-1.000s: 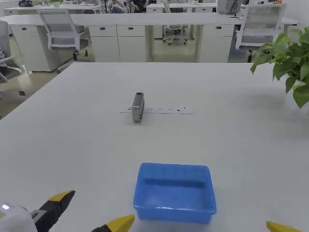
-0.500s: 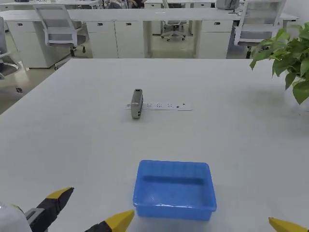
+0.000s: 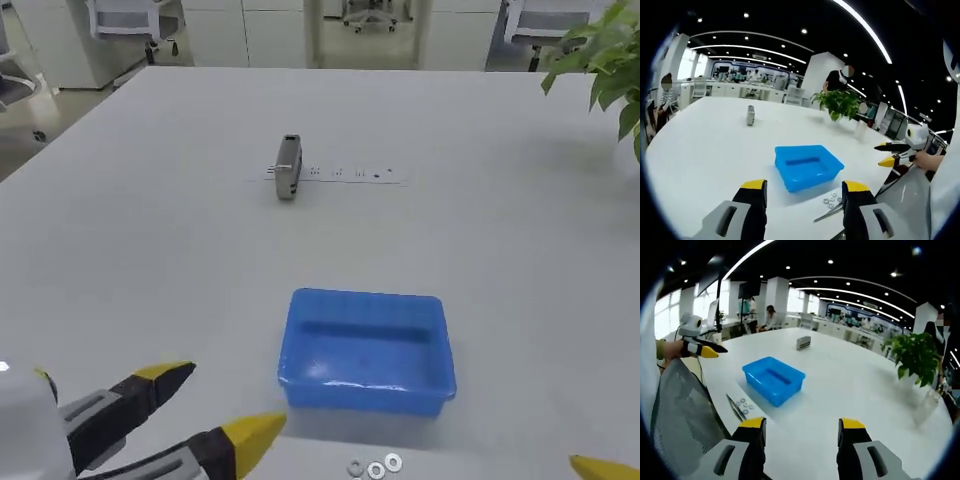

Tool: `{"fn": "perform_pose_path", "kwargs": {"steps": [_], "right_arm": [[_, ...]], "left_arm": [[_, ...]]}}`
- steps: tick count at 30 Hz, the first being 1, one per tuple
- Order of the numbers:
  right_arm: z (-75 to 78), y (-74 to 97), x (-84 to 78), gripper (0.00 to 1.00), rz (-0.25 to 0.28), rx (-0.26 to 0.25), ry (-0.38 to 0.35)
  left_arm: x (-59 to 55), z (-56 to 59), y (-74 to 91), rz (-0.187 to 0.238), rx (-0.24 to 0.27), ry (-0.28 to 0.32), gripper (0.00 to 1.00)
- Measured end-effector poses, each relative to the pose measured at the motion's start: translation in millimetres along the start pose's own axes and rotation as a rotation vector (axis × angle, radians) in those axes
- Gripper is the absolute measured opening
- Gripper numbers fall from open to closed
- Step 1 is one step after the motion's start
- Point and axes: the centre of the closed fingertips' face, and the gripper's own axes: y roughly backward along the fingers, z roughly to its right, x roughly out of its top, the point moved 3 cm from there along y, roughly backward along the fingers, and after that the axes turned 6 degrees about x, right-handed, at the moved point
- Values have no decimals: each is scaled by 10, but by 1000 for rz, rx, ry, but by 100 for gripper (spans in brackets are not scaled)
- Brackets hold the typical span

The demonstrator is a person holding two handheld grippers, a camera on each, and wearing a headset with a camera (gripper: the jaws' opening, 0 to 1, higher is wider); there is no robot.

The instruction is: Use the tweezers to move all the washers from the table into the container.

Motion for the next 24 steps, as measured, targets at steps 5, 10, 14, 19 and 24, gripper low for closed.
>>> {"fn": "perform_pose_path", "kwargs": {"steps": [5, 10, 14, 19, 24], "right_arm": [[-110, -138, 100, 44, 5, 79, -30], [-347, -364, 71, 30, -41, 204, 21], [-531, -514, 30, 27, -43, 307, 12], [-726, -688, 13, 24, -84, 375, 48], [-863, -772, -8, 22, -104, 440, 56]], "left_arm": [[-126, 40, -106, -130, -72, -78, 52], [-268, 134, -191, -219, -167, -147, 42], [-463, 188, -255, -327, -238, -242, 32], [-588, 243, -336, -381, -292, -316, 25], [-705, 260, -387, -439, -329, -397, 18]]}}
